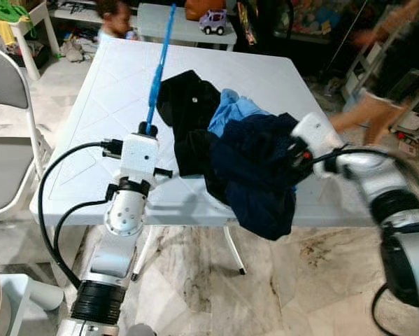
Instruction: Hang hanger
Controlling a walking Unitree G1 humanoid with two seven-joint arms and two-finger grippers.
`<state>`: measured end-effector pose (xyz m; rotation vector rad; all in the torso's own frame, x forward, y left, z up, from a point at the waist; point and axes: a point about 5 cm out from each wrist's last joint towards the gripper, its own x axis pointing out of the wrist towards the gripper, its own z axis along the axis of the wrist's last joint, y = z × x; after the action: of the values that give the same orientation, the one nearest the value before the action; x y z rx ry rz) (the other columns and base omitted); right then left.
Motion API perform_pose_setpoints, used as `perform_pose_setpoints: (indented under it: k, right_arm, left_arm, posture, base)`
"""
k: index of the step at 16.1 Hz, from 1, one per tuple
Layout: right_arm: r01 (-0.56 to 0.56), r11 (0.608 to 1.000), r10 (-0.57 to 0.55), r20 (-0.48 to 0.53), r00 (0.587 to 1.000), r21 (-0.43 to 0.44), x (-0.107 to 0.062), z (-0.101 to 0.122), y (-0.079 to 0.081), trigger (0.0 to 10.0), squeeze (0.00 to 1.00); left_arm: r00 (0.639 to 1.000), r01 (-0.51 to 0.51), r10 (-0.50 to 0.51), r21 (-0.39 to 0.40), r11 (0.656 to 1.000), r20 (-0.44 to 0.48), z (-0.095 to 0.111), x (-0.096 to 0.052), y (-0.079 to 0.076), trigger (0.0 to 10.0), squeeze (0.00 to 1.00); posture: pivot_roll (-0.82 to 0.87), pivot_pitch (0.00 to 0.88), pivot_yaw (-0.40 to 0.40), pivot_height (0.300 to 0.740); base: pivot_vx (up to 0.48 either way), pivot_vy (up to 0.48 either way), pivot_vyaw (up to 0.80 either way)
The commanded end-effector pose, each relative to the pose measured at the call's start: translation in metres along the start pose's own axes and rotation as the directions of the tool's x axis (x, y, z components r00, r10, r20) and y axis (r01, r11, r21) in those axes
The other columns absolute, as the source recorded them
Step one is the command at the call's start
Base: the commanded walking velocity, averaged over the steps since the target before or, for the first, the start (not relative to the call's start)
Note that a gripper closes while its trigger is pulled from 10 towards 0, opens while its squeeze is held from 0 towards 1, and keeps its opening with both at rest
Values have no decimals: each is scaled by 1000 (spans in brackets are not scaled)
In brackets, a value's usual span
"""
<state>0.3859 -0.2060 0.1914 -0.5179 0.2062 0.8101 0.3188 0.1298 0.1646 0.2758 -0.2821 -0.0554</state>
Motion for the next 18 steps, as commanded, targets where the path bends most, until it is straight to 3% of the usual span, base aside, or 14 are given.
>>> perform_pose_setpoints:
  k: [1,4,6,10,15,18]
  right_arm:
    - [-42,999,41,-20,999,-10,-10,-6,-1,10000,1000]
    - [2,1000,-1,37,999,-18,-22,1,-12,10000,1000]
    - [27,999,-33,125,992,47,-24,9,-16,10000,1000]
    - [-58,998,58,66,996,1,-31,2,-12,10000,1000]
    - [-81,997,79,73,994,21,-38,3,-15,10000,1000]
    - [-156,984,141,158,977,90,-40,11,-13,10000,1000]
  left_arm:
    - [976,23,-26,-16,1000,-216,-42,-18,-8,10000,0]
    - [976,16,-20,-19,1000,-218,-43,-17,-7,10000,0]
    - [976,13,-17,-20,1000,-218,-44,-16,-8,10000,0]
    - [976,20,-25,-22,1000,-218,-44,-15,-9,10000,0]
    - [976,22,-26,-21,1000,-216,-44,-15,-9,10000,0]
    - [976,28,-32,-23,999,-214,-44,-15,-10,10000,0]
  posture:
    - [367,88,-198,740]
    - [366,81,-204,740]
    - [361,74,-205,740]
    - [358,73,-199,740]
    - [356,71,-194,740]
    - [357,74,-194,740]
  base:
    - [0,0,0]
    - [0,0,0]
    - [0,0,0]
    - [0,0,0]
    - [0,0,0]
    - [0,0,0]
